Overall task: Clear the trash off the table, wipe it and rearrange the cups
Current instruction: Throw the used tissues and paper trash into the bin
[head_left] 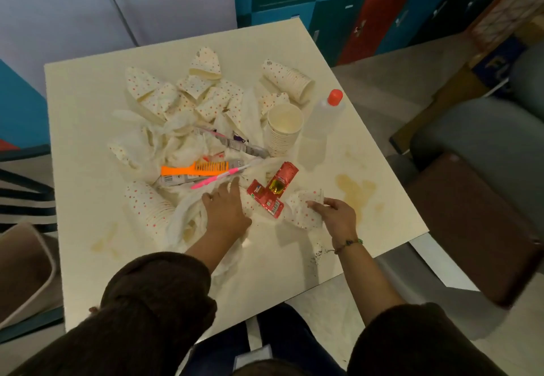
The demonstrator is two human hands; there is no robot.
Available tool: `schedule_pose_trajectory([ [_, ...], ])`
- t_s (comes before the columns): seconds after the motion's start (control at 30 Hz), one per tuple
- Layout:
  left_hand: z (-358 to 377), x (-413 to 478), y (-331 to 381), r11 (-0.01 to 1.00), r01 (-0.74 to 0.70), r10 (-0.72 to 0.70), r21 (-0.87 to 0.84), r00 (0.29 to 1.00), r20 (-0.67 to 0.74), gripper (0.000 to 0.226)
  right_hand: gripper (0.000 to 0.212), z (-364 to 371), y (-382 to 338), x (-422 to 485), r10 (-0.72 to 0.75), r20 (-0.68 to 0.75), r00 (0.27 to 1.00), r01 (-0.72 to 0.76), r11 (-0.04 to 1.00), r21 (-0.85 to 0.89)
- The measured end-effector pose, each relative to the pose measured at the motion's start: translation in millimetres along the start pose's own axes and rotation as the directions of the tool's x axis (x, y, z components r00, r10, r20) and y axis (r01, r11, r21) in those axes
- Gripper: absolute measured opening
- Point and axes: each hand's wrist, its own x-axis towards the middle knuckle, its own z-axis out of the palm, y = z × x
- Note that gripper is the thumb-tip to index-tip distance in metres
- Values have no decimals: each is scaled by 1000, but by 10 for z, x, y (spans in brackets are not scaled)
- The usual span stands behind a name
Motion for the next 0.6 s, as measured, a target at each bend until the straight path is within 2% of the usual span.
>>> schedule_pose_trajectory([
  [0.1,-7,-60,50,999,21,-23,-32,998,-64,90,37,26,65,113,-50,-65,997,42,991,-125],
  [0.27,-4,-227,91,962,58,-107,-267,979,-172,63,49,65,66,229,-76,-109,991,43,960,-275],
  [0.4,-132,-450,135,909,55,-155,-413,964,-214,48,50,61,25,258,-101,-14,995,93,958,-270],
  [0.6,-420,-727,142,810,81,-296,-580,912,-285,51,23,57,-149,371,-144,49,988,150,976,-159],
])
